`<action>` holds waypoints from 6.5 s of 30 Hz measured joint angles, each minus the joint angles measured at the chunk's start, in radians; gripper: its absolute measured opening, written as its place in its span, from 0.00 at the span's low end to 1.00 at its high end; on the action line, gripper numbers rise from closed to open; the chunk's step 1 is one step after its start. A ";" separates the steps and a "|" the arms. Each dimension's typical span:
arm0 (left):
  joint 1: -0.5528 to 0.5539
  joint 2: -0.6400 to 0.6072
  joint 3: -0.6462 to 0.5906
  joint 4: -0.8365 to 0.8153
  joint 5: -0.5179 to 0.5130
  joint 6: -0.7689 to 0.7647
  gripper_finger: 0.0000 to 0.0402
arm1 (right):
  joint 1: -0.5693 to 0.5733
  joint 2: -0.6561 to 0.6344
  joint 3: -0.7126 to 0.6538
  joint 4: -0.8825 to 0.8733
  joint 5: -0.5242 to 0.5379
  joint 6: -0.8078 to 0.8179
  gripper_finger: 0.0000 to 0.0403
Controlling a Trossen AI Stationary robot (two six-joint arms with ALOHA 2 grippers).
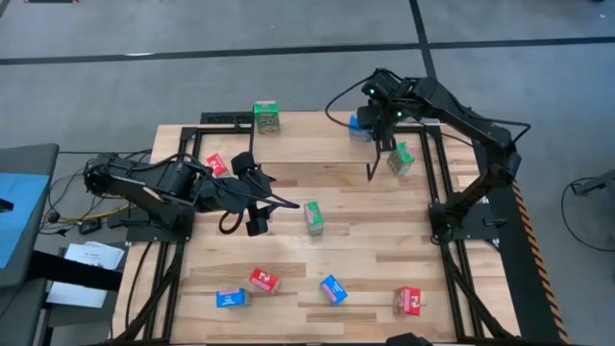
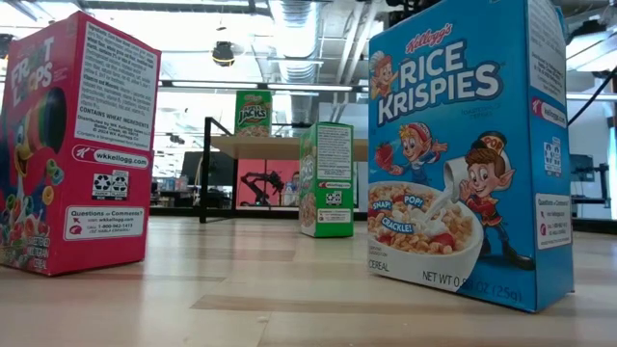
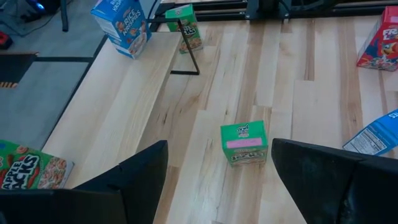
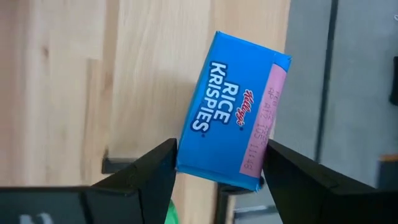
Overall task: Stack cereal on shelf
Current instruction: Put the top right blue cereal box on the shelf
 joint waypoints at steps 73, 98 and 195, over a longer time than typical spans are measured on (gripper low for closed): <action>0.000 0.000 0.000 0.000 0.000 -0.003 0.69 | 0.010 0.000 0.011 -0.047 -0.133 0.166 0.63; 0.000 0.000 0.000 0.000 0.000 -0.003 0.69 | 0.009 0.000 0.012 -0.040 -0.113 0.186 0.63; 0.000 0.000 0.000 0.000 0.009 0.015 0.69 | -0.058 -0.084 0.012 -0.065 -0.016 0.359 0.98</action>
